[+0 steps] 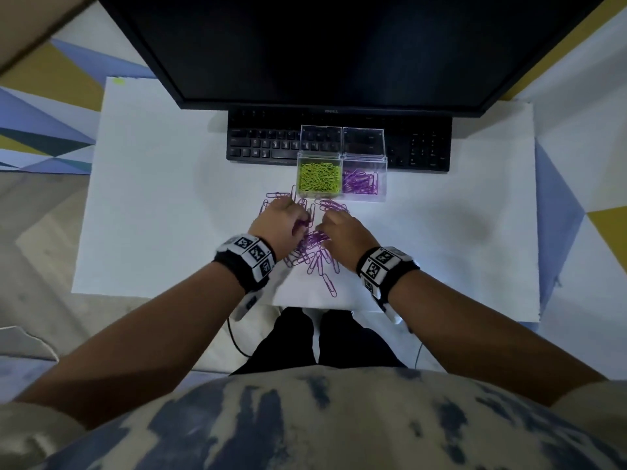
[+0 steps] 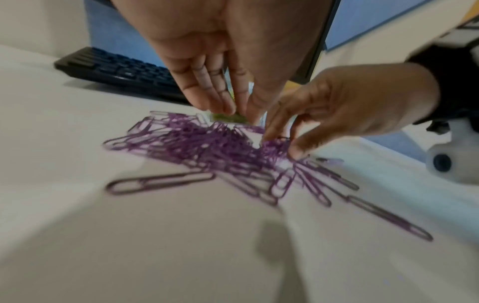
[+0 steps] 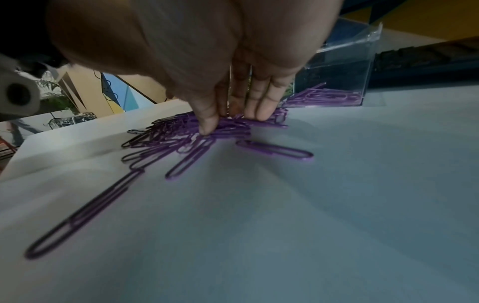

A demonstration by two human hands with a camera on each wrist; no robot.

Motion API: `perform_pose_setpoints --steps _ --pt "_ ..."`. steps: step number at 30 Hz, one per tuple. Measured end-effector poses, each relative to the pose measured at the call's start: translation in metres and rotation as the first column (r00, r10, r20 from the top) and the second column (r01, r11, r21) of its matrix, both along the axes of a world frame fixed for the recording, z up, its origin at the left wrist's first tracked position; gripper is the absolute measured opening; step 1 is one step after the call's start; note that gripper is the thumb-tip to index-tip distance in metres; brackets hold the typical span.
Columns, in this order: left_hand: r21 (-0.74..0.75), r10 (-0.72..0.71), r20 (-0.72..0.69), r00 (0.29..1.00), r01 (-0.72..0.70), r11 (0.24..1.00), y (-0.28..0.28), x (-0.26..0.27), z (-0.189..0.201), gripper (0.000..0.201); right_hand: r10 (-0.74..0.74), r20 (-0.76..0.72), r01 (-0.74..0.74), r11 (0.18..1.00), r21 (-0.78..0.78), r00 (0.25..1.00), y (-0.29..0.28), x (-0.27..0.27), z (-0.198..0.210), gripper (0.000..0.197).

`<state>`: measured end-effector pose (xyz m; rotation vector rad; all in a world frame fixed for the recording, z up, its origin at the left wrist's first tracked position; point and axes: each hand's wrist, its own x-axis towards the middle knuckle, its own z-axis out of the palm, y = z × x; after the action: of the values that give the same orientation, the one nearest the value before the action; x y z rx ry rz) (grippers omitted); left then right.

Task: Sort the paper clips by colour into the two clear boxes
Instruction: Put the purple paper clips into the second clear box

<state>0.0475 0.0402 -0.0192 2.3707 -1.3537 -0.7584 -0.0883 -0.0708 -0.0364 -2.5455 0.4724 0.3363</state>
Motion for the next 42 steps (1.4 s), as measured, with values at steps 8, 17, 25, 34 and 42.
perform_pose_setpoints --steps 8,17,25,34,42 --pt "0.127 0.113 0.051 0.992 -0.119 0.985 0.016 -0.003 -0.015 0.056 -0.138 0.016 0.136 0.986 0.095 0.990 0.001 -0.007 -0.003 0.014" --pt "0.146 0.133 0.096 0.987 -0.146 0.978 -0.001 -0.006 -0.014 0.030 -0.422 -0.018 0.409 0.867 0.284 0.906 -0.026 -0.017 0.035 0.009" --pt "0.156 0.141 0.059 0.988 -0.148 0.977 -0.001 -0.012 -0.009 0.025 -0.628 0.105 0.561 0.748 0.354 0.771 -0.084 -0.002 0.071 0.012" --pt "0.102 0.148 0.019 0.989 -0.149 0.984 0.000 -0.014 -0.001 0.022 -0.444 0.027 0.439 0.892 0.108 0.896 -0.093 0.022 0.050 0.013" --pt "-0.109 0.207 -0.110 0.972 -0.218 0.970 -0.029 -0.010 0.027 0.018 -0.481 0.159 0.475 0.877 0.073 0.862 -0.060 -0.010 0.046 0.010"
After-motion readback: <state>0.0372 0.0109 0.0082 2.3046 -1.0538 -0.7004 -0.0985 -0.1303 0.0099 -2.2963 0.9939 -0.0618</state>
